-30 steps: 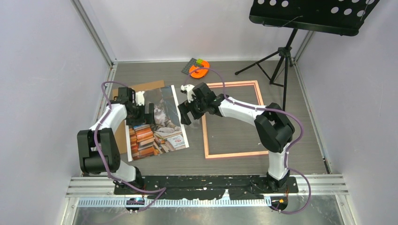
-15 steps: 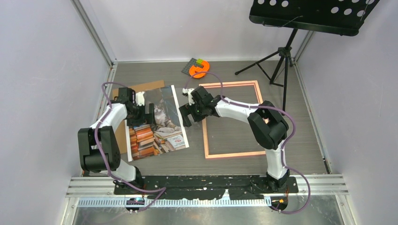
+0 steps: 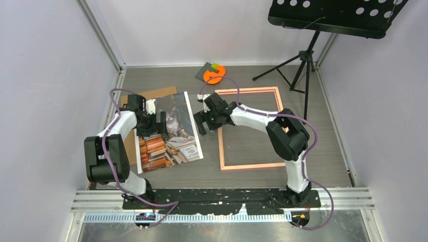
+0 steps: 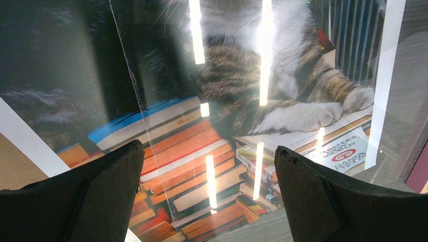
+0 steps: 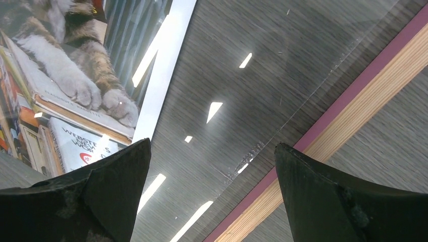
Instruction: Put the photo into the frame
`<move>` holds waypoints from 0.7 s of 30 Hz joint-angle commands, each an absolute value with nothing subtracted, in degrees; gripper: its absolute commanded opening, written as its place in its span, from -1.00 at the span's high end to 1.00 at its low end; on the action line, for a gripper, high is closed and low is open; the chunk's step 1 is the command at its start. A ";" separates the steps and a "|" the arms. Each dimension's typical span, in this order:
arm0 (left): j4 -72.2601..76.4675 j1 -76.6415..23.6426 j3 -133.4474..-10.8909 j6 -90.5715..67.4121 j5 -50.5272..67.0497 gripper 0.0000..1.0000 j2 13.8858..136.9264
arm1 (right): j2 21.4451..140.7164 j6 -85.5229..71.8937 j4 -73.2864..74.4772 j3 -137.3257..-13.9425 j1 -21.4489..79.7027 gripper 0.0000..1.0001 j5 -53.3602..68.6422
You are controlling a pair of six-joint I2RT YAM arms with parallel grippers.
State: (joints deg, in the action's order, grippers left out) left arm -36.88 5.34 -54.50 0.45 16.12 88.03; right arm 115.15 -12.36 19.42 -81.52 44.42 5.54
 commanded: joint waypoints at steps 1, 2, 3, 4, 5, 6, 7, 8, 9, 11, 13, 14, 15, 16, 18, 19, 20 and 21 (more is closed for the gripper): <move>-35.86 5.71 -56.24 0.35 16.99 -0.98 88.32 | 115.42 -13.52 21.74 -84.49 44.43 -0.98 1.57; -35.86 5.71 -56.14 0.35 16.90 -0.98 88.25 | 115.59 -13.61 22.27 -84.65 44.45 -0.98 1.31; -35.85 5.75 -56.15 0.34 16.83 -0.98 88.18 | 115.91 -13.86 22.47 -84.88 44.47 -0.97 0.77; -35.78 5.75 -56.14 0.31 16.64 -0.98 88.16 | 116.05 -13.96 22.80 -85.02 44.47 -0.96 0.60; -35.71 5.73 -56.10 0.35 16.55 -0.98 88.15 | 116.22 -14.26 22.91 -85.06 44.47 -0.95 0.35; -35.77 5.74 -56.13 0.35 16.53 -0.98 88.14 | 116.34 -14.38 23.00 -85.12 44.47 -0.95 0.31; -35.75 5.76 -56.20 0.35 16.52 -0.98 88.15 | 116.62 -14.54 23.17 -85.29 44.47 -0.95 0.45; -35.72 5.74 -56.19 0.30 16.55 -0.98 88.23 | 116.80 -14.65 23.23 -85.40 44.47 -0.94 0.53; -35.72 5.76 -56.26 0.34 16.53 -0.98 88.30 | 117.25 -14.89 23.50 -85.82 44.52 -0.95 0.62; -35.77 5.78 -56.46 0.35 16.52 -0.98 88.41 | 118.17 -15.17 24.27 -86.65 44.42 -0.94 0.77; -35.85 5.77 -56.58 0.35 16.42 -0.98 88.29 | 118.91 -15.35 24.59 -87.23 44.47 -0.94 1.04; -35.86 5.77 -56.49 0.35 16.39 -0.98 88.28 | 119.13 -15.46 24.56 -87.33 44.41 -0.94 1.23; -35.85 5.80 -56.46 0.33 16.28 -0.98 88.29 | 119.37 -15.66 24.62 -87.35 44.39 -0.94 1.23; -35.74 5.75 -56.48 0.35 16.27 -0.98 88.12 | 119.54 -15.76 24.66 -87.45 44.41 -0.94 1.30; -35.68 5.79 -56.36 0.35 16.21 -0.98 87.99 | 119.80 -15.97 24.84 -87.48 44.27 -0.93 1.21; -35.68 5.76 -56.42 0.35 16.18 -0.98 87.98 | 119.86 -16.03 24.82 -87.47 44.15 -0.93 1.17; -35.67 5.75 -56.40 0.35 16.09 -0.98 87.98 | 119.81 -16.11 24.80 -87.39 44.02 -0.93 1.13; -35.59 5.73 -56.31 0.35 16.23 -0.98 87.96 | 119.80 -16.14 24.77 -87.38 43.98 -0.93 1.18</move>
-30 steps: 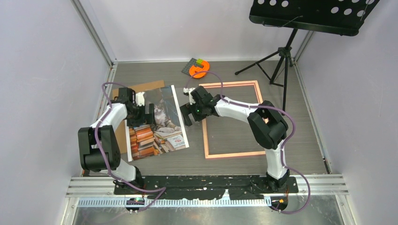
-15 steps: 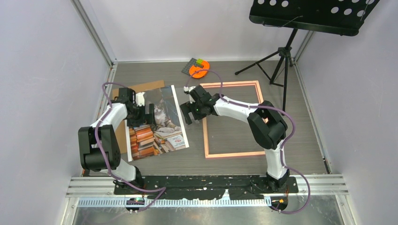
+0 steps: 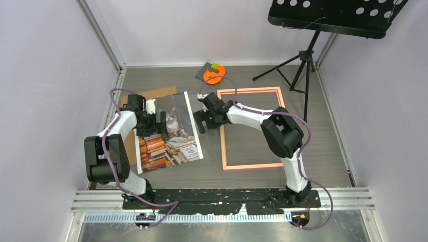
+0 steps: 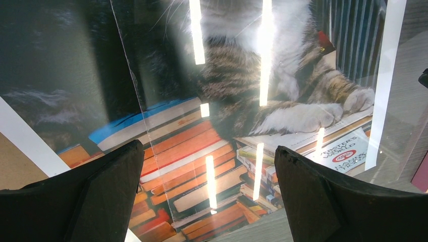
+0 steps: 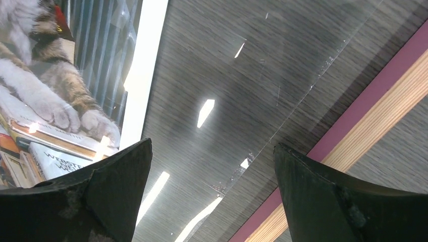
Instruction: Put the photo into the frame
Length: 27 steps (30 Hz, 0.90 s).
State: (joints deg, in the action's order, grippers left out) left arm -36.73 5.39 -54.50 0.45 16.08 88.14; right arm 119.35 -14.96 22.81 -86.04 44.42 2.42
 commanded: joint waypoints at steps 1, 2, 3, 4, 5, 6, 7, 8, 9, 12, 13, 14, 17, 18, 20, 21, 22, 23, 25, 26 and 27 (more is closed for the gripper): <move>-35.56 5.73 -56.32 0.35 16.18 -0.98 87.98 | 119.86 -16.25 24.82 -87.37 43.87 -0.93 1.50; -35.48 5.74 -56.35 0.31 16.14 -0.98 88.04 | 119.87 -16.34 24.84 -87.45 43.86 -0.92 1.72; -35.50 5.73 -56.35 0.35 16.09 -0.98 88.17 | 120.14 -16.46 24.86 -87.61 43.84 -0.92 2.28; -35.50 5.77 -56.50 0.35 16.04 -0.98 88.30 | 120.28 -16.53 24.87 -87.75 43.85 -0.92 2.59; -35.51 5.77 -56.61 0.35 16.08 -0.98 88.52 | 120.73 -16.70 24.83 -88.01 43.81 -0.92 3.48; -35.50 5.79 -56.73 0.33 15.87 -0.98 88.77 | 120.96 -16.79 24.75 -88.17 43.74 -0.92 4.80; -35.54 5.80 -56.82 0.35 15.94 -0.98 88.97 | 121.54 -17.01 24.62 -88.44 43.71 -0.92 5.57; -35.65 5.80 -56.93 0.35 16.16 -0.98 89.14 | 121.76 -17.16 24.44 -88.52 43.69 -0.92 7.39; -35.72 5.80 -56.97 0.35 16.58 -0.98 89.27 | 122.13 -17.39 23.86 -88.53 43.68 -0.92 8.27; -36.09 5.80 -57.23 0.35 17.66 -0.98 89.83 | 122.54 -17.98 22.85 -88.42 43.66 -0.92 11.84; -36.26 5.80 -57.27 0.35 17.73 -0.98 90.09 | 122.77 -18.00 22.61 -88.42 43.67 -0.92 12.16; -36.36 5.80 -57.32 0.34 17.79 -0.98 90.27 | 122.82 -18.01 22.55 -88.44 43.68 -0.92 12.55; -36.46 5.74 -57.47 0.44 17.73 -0.98 90.78 | 122.70 -17.95 22.27 -88.38 43.69 -0.92 13.27; -36.55 5.80 -57.63 0.44 17.55 -0.98 90.99 | 122.65 -17.98 22.26 -88.28 43.62 -0.92 13.36; -36.68 5.88 -57.82 0.44 16.69 -0.98 91.01 | 122.41 -17.77 22.17 -88.14 43.62 -0.92 13.06; -36.77 6.01 -57.79 0.44 16.48 -0.98 90.90 | 122.33 -17.67 22.22 -88.06 43.69 -0.92 12.90; -36.70 6.08 -57.76 0.44 16.34 -0.98 90.78 | 122.32 -17.54 22.27 -87.93 43.62 -0.92 12.67; -36.66 6.26 -57.72 0.43 16.09 -0.98 90.59 | 122.24 -17.56 22.25 -87.87 43.61 -0.92 12.62; -36.69 6.53 -57.97 0.51 15.32 -0.98 90.40 | 122.10 -17.38 22.22 -87.67 43.51 -0.92 12.25; -36.63 6.61 -58.03 0.57 15.02 -0.98 90.51 | 122.00 -17.29 22.23 -87.57 43.51 -0.92 12.19; -36.71 6.79 -58.11 0.55 14.64 -0.98 90.64 | 121.95 -17.26 22.17 -87.56 43.42 -0.92 12.10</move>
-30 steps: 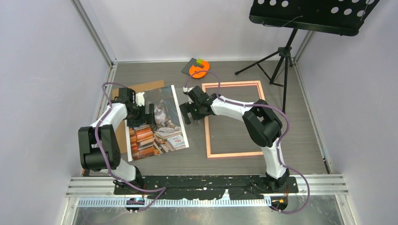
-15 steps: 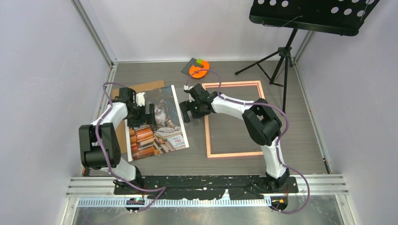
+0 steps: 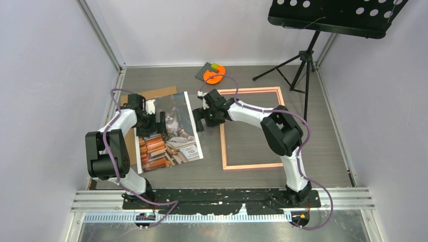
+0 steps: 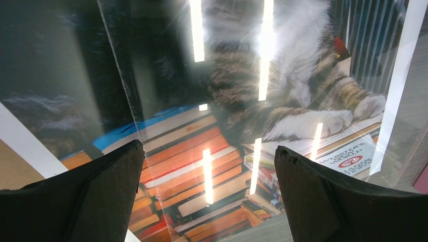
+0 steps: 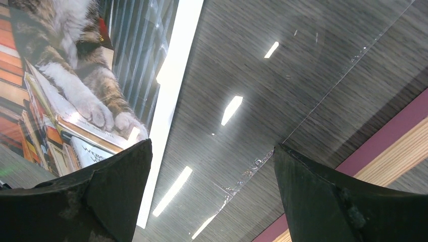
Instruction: Put the photo into the frame
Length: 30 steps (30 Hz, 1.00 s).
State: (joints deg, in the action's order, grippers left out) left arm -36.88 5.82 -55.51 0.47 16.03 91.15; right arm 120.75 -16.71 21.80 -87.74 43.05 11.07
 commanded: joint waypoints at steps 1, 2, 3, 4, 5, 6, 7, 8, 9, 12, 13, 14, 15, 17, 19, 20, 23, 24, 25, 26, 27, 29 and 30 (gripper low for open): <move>-36.75 6.89 -58.19 0.53 14.38 -0.98 90.74 | 121.87 -17.12 22.20 -87.48 43.42 -0.93 12.03; -36.74 7.00 -58.23 0.53 13.95 -0.98 90.92 | 121.80 -17.04 22.23 -87.51 43.46 -0.93 11.86; -36.74 7.09 -58.27 0.53 13.63 -0.98 91.03 | 121.66 -16.92 22.23 -87.44 43.44 -0.92 11.82; -36.74 7.10 -58.35 0.53 13.40 -0.98 91.24 | 121.61 -16.78 22.24 -87.36 43.42 -0.92 11.61; -36.80 7.12 -58.41 0.59 13.26 -0.98 91.48 | 121.46 -16.74 22.24 -87.27 43.42 -0.93 11.56; -36.97 7.12 -58.50 0.54 13.12 -0.98 91.97 | 121.42 -16.60 22.19 -87.23 43.37 -0.93 11.48; -37.12 7.12 -58.64 0.53 13.16 -0.98 92.32 | 121.34 -16.56 22.23 -87.20 43.35 -0.93 11.45; -37.17 7.12 -58.70 0.42 13.30 -0.98 92.62 | 121.32 -16.49 22.23 -87.19 43.29 -0.93 11.54; -37.06 7.13 -58.59 0.39 13.58 -0.98 92.90 | 121.32 -16.51 22.23 -87.19 43.31 -0.92 11.53; -37.17 7.14 -58.60 0.35 14.80 -0.98 93.61 | 121.16 -16.32 22.24 -87.19 43.33 -0.93 11.72; -37.25 7.12 -58.51 0.32 15.02 -0.98 93.74 | 121.13 -16.29 22.19 -87.19 43.33 -0.92 11.75; -37.20 7.12 -58.44 0.35 15.12 -0.98 93.88 | 121.01 -16.31 22.21 -87.19 43.33 -0.92 11.79; -37.25 7.12 -58.37 0.34 15.27 -0.98 94.01 | 121.02 -16.29 22.23 -87.19 43.31 -0.92 11.85; -37.35 7.12 -58.12 0.35 15.72 -0.98 94.21 | 121.01 -16.21 22.24 -87.12 43.33 -0.92 11.94; -37.25 7.11 -57.87 0.35 15.82 -0.97 94.41 | 121.01 -16.18 22.24 -87.11 43.33 -0.92 12.06; -37.23 7.09 -57.68 0.35 15.89 -0.95 94.64 | 121.00 -16.19 22.24 -87.10 43.33 -0.92 12.14; -37.28 7.12 -57.37 0.35 16.77 -0.94 95.40 | 121.14 -16.11 22.21 -87.10 43.33 -0.92 12.63; -37.31 7.11 -57.29 0.35 17.24 -0.94 95.64 | 121.14 -16.10 22.23 -87.10 43.33 -0.92 12.82; -37.35 7.16 -57.26 0.35 17.79 -0.94 95.81 | 121.13 -16.09 22.06 -87.06 43.33 -0.92 13.07; -37.41 7.12 -57.34 0.34 18.19 -0.93 95.91 | 121.14 -16.09 21.82 -86.96 43.33 -0.92 13.17; -37.46 7.12 -57.38 0.31 18.47 -0.93 95.97 | 121.19 -16.13 21.72 -86.90 43.33 -0.92 13.49; -37.27 7.11 -57.21 0.35 19.18 -0.93 95.74 | 121.20 -16.18 21.42 -86.80 43.33 -0.93 13.98; -37.19 7.12 -57.14 0.35 19.82 -0.92 95.62 | 121.20 -16.17 21.22 -86.65 43.33 -0.92 14.20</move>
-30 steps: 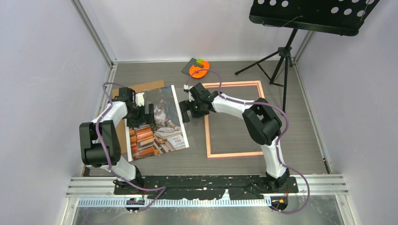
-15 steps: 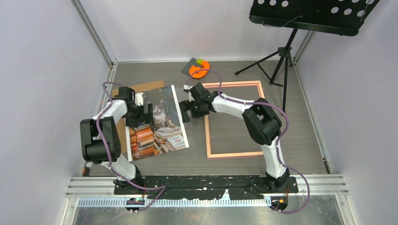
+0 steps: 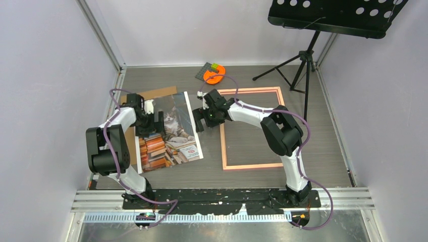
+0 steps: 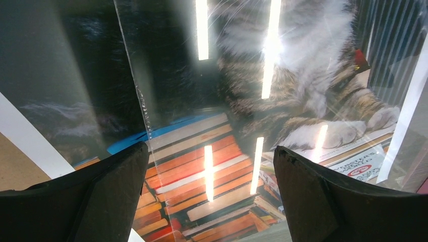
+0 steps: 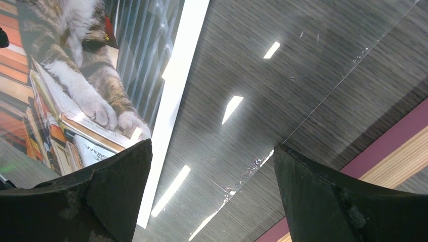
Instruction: Put the photo into the frame
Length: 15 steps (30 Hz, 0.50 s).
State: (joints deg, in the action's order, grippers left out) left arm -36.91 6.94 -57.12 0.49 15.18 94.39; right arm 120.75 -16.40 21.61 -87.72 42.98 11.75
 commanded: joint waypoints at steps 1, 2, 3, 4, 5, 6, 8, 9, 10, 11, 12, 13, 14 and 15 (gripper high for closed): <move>-37.25 7.12 -57.06 0.31 20.46 -0.93 95.50 | 121.18 -16.17 21.07 -86.48 43.26 -0.92 14.58; -37.31 7.12 -57.16 0.35 21.08 -0.92 95.47 | 121.10 -16.17 20.65 -86.35 43.30 -0.93 15.05; -37.35 7.12 -57.25 0.35 21.60 -0.92 95.39 | 121.11 -16.26 20.48 -86.03 43.32 -0.93 15.30; -37.44 7.12 -57.29 0.34 22.04 -0.92 95.42 | 121.07 -16.30 20.02 -85.86 43.33 -0.93 15.82; -37.49 7.12 -57.29 0.35 22.50 -0.92 95.34 | 120.93 -16.38 19.81 -85.58 43.33 -0.93 16.09; -37.45 7.12 -57.20 0.33 22.87 -0.92 95.36 | 120.89 -16.41 19.32 -85.46 43.29 -0.93 16.61; -37.44 7.08 -57.11 0.35 23.63 -0.91 95.36 | 120.69 -16.43 18.76 -85.09 43.32 -0.93 17.18; -37.45 7.12 -57.01 0.40 23.95 -0.91 95.36 | 120.57 -16.50 18.61 -84.95 43.33 -0.93 17.38; -37.39 7.12 -57.04 0.43 24.25 -0.91 95.40 | 120.49 -16.56 18.28 -84.84 43.33 -0.93 17.79; -37.54 7.12 -57.04 0.48 24.45 -0.91 95.44 | 120.32 -16.66 18.01 -84.58 43.33 -0.93 17.99; -37.53 7.12 -56.99 0.52 24.78 -0.91 95.45 | 120.19 -16.80 17.62 -84.38 43.29 -0.93 18.32; -37.55 7.12 -56.89 0.59 25.17 -0.91 95.32 | 119.87 -16.93 17.42 -84.16 43.22 -0.93 18.52; -37.53 7.12 -56.80 0.66 25.59 -0.90 95.27 | 119.70 -17.17 16.95 -84.00 43.15 -0.93 18.96; -37.53 7.12 -56.66 0.70 25.89 -0.90 95.18 | 119.35 -17.29 16.69 -83.73 43.06 -0.93 19.23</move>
State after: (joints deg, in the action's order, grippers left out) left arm -37.04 7.68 -57.14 0.69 18.11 94.39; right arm 120.11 -16.40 18.85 -85.78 42.30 14.61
